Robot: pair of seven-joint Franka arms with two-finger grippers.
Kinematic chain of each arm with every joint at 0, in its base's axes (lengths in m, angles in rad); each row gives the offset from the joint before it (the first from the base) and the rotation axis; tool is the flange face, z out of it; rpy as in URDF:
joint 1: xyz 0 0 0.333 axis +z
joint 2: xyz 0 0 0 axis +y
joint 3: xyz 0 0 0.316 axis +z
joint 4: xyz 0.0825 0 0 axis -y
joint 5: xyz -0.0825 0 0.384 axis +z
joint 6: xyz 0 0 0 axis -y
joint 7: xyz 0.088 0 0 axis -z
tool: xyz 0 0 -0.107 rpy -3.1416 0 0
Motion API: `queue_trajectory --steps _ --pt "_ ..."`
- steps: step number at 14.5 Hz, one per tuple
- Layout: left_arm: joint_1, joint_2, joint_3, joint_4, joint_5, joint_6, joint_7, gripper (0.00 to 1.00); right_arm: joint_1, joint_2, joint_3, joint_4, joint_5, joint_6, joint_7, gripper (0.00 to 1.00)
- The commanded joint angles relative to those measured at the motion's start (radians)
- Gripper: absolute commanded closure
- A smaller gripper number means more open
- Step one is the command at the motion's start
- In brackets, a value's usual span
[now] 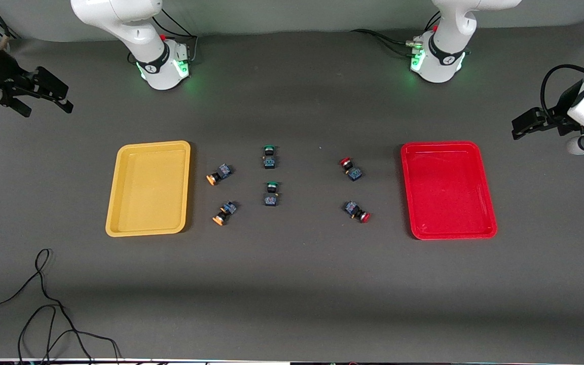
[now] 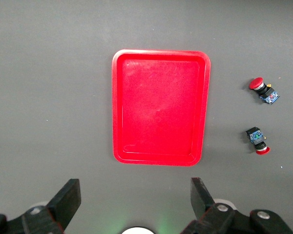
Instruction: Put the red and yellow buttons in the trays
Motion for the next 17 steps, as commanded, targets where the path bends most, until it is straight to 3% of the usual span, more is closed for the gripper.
queue_trajectory --steps 1,5,8,10,13,15,17 --pt "-0.036 0.015 0.035 0.031 0.014 -0.031 -0.001 0.00 0.001 0.017 0.004 0.027 -0.017 -0.031 -0.012 0.00" --pt "-0.033 0.027 0.050 0.033 0.014 -0.032 0.001 0.00 0.009 0.098 0.023 0.024 -0.006 -0.017 0.042 0.00" --pt "-0.050 0.038 0.034 0.031 0.013 -0.043 -0.007 0.00 0.061 0.192 0.090 -0.023 0.006 0.085 0.286 0.00" --pt "-0.048 0.044 0.009 0.031 0.014 -0.057 -0.007 0.00 0.073 0.227 0.130 -0.144 0.008 0.260 0.394 0.00" --pt "-0.061 0.074 -0.037 0.036 0.014 -0.057 -0.031 0.00 0.105 0.305 0.191 -0.376 0.009 0.643 0.582 0.00" --pt "-0.062 0.113 -0.101 0.036 0.016 -0.052 -0.166 0.00 0.145 0.423 0.196 -0.425 0.009 0.818 0.708 0.00" --pt "-0.064 0.168 -0.156 0.033 0.008 -0.012 -0.304 0.00 0.151 0.521 0.196 -0.427 0.009 0.892 0.735 0.00"
